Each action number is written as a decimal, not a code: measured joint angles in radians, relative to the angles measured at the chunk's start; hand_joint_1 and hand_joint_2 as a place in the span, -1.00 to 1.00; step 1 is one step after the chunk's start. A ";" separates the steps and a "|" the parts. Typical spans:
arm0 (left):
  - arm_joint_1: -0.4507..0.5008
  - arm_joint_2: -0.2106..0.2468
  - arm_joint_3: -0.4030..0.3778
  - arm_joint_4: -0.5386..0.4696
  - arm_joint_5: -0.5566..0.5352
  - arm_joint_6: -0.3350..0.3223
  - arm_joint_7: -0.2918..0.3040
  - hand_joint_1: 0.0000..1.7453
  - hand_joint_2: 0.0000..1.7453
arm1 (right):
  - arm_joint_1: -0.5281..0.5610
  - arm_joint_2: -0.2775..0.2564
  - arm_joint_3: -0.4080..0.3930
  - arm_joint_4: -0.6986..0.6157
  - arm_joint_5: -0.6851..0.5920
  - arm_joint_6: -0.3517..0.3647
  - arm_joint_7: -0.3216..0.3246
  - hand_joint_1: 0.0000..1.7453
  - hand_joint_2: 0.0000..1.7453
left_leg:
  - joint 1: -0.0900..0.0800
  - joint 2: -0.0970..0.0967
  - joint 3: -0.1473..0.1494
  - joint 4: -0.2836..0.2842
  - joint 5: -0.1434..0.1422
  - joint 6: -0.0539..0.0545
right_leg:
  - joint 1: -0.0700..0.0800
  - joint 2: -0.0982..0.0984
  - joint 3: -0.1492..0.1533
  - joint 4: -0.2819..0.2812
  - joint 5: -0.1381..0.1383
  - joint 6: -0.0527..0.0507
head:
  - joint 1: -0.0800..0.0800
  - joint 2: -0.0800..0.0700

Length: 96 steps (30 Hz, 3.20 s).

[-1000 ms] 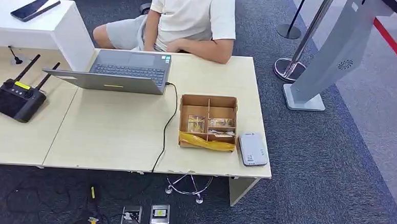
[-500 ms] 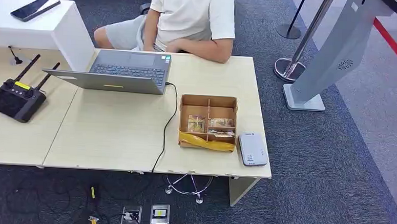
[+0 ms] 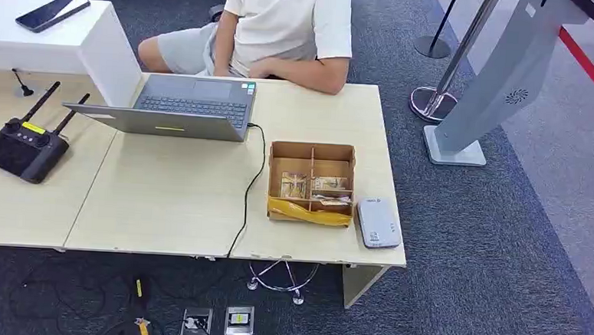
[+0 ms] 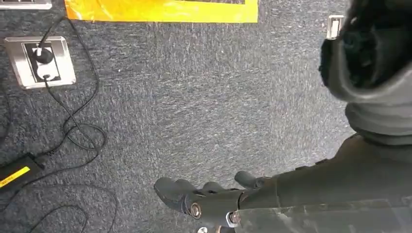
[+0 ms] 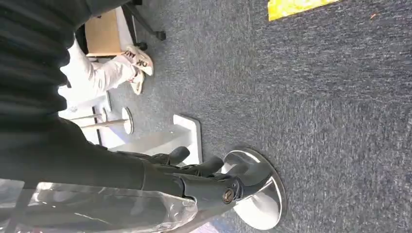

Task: Pass the card to the sensor for recognition and then transmit it.

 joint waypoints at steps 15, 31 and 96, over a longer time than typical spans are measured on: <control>-0.006 0.000 -0.008 0.011 -0.009 0.000 -0.002 -1.00 -1.00 | 0.002 0.008 0.000 0.002 -0.007 -0.004 0.011 -1.00 1.00 | 0.000 0.000 0.000 0.000 0.000 0.000 | 0.000 0.000 0.000 0.000 0.000 0.000 | 0.000 0.000; 0.003 0.000 -0.024 0.003 -0.012 0.011 0.029 -1.00 -1.00 | 0.003 0.008 0.000 0.003 0.004 0.002 0.008 -1.00 1.00 | 0.000 0.000 0.000 0.000 0.000 0.000 | 0.000 0.000 0.000 0.000 0.000 0.000 | 0.000 0.000; 0.009 0.001 -0.023 -0.017 -0.040 0.019 0.045 -1.00 -1.00 | 0.003 0.005 0.000 0.003 -0.012 0.004 0.007 -1.00 1.00 | 0.000 0.000 0.000 0.000 0.000 0.000 | 0.000 0.000 0.000 0.000 0.000 0.000 | -0.001 0.000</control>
